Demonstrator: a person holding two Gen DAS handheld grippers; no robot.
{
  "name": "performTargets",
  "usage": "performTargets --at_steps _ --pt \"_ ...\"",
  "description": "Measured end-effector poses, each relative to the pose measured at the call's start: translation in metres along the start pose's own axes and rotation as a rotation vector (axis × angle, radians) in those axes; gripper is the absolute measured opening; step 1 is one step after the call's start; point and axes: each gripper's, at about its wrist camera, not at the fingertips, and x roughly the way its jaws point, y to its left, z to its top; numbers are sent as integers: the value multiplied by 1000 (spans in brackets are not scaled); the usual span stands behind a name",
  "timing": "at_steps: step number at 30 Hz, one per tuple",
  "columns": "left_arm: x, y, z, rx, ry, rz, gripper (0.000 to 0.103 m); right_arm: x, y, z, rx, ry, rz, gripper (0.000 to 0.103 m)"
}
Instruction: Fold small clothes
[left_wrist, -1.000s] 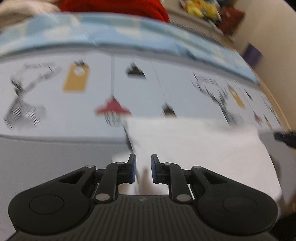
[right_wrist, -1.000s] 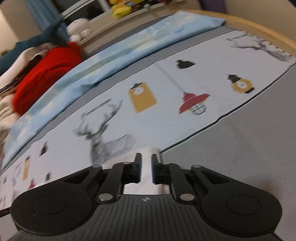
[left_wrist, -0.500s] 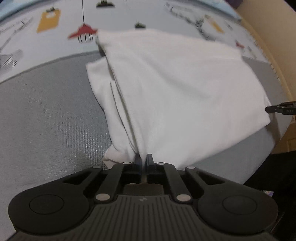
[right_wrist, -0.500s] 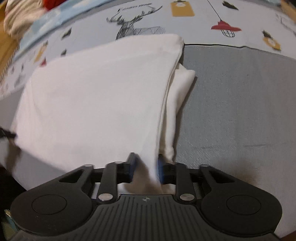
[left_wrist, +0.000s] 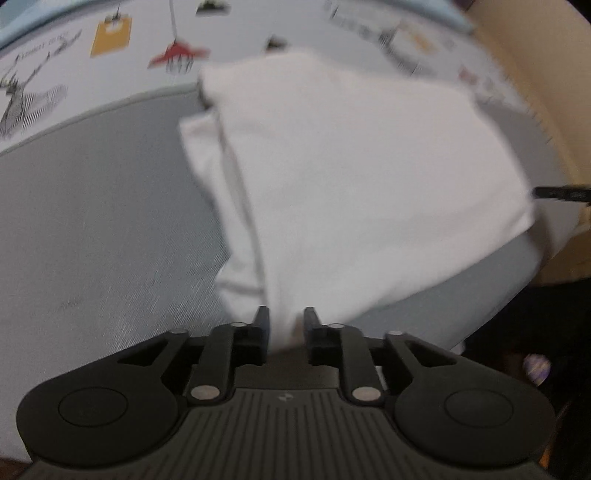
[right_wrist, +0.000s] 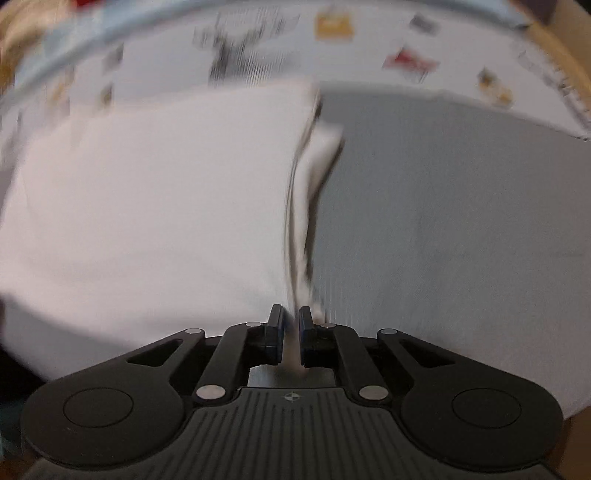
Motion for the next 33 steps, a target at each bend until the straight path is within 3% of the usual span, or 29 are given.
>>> performTargets --at_steps 3,6,7,8,9,12,14,17,19,23,26,28,31,33 --pt "6 3 3 -18 0 -33 24 -4 -8 4 58 -37 53 10" --pt "39 1 -6 52 161 79 24 25 1 -4 -20 110 8 10" --pt "44 2 -8 62 197 94 24 32 5 -7 -59 155 -24 14" --pt "44 8 -5 27 196 75 25 33 6 -7 -73 162 -49 24" --pt "37 18 0 -32 155 43 29 29 3 -3 -51 134 -62 25" --pt "7 57 18 -247 -65 -40 60 -2 -16 16 96 -53 -69 29" --pt "-1 77 24 -348 -147 -62 62 -18 -34 22 227 -147 -52 29" --pt "13 90 34 -432 -143 -101 62 -22 -54 26 373 -190 -47 29" --pt "22 89 39 -428 -147 -122 70 -22 -55 28 399 -209 -46 29" --pt "47 84 44 -436 -98 -137 71 -23 -53 36 393 -238 -29 29" --pt "65 81 46 -406 -71 -148 64 -21 -53 45 382 -232 -28 29" --pt "71 73 48 -342 -73 -143 19 -22 -54 49 384 -230 -30 29" --pt "66 70 50 -295 -87 -139 12 -21 -50 56 392 -237 -36 29" --pt "52 81 46 -316 -123 -145 11 -20 -47 59 398 -239 -45 29"
